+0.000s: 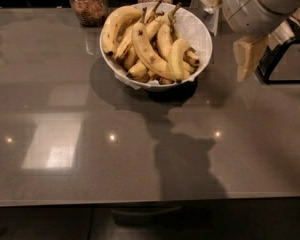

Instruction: Pick banana from white bowl

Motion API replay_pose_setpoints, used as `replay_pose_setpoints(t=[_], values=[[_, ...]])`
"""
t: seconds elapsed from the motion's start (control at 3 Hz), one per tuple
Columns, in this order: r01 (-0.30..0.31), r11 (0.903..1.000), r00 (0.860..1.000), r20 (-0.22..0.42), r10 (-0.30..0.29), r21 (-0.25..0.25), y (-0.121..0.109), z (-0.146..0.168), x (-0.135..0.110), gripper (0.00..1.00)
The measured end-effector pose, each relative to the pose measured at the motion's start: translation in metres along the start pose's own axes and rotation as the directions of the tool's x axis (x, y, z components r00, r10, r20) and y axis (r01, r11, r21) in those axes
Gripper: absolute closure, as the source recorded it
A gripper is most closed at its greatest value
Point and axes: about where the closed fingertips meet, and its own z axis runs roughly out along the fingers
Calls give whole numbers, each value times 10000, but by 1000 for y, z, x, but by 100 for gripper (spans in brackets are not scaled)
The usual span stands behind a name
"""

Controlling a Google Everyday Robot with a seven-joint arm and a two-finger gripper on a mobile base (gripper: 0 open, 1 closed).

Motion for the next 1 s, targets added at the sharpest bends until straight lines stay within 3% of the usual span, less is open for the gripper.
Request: replay_pose_setpoints(t=[0.33,0.67,1.0], values=[[1979,9801,9797,-349,-1974,115,-23,18,-11,0],[3658,9302,9271,-756,-3670,-293,-34,40,-20,7],[4701,8778,8724,-1025,-4779,-923,-37,61,-18,26]])
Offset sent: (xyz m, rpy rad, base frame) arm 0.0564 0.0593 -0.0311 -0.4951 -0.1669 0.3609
